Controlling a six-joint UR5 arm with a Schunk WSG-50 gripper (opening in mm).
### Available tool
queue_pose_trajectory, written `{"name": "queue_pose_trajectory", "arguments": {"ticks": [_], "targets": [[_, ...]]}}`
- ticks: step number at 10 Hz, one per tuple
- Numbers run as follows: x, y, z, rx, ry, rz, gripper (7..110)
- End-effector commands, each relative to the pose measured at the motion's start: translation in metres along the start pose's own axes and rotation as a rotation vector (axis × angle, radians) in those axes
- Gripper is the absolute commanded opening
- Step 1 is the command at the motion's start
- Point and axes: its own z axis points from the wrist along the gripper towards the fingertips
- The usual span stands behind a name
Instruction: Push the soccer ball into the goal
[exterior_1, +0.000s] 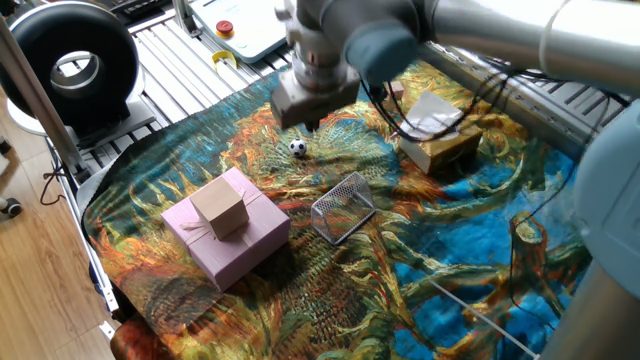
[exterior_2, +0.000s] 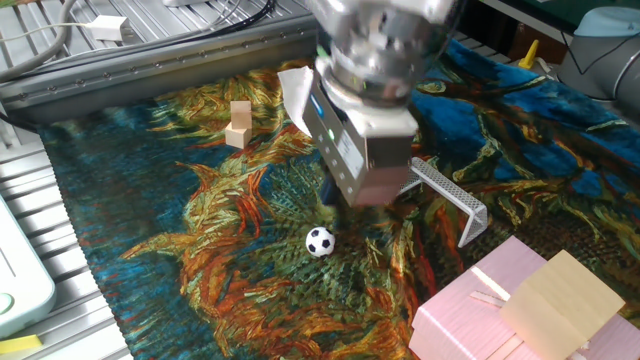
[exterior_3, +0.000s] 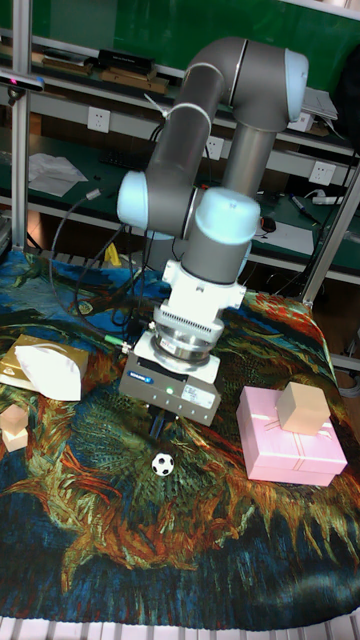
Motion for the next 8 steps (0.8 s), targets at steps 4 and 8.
{"name": "queue_pose_trajectory", "arguments": {"ticks": [4, 8], "targets": [[-0.07, 0.007, -0.008, -0.056, -0.043, -0.026, 7], [-0.095, 0.008, 0.029, -0.075, -0.091, -0.042, 7]]}}
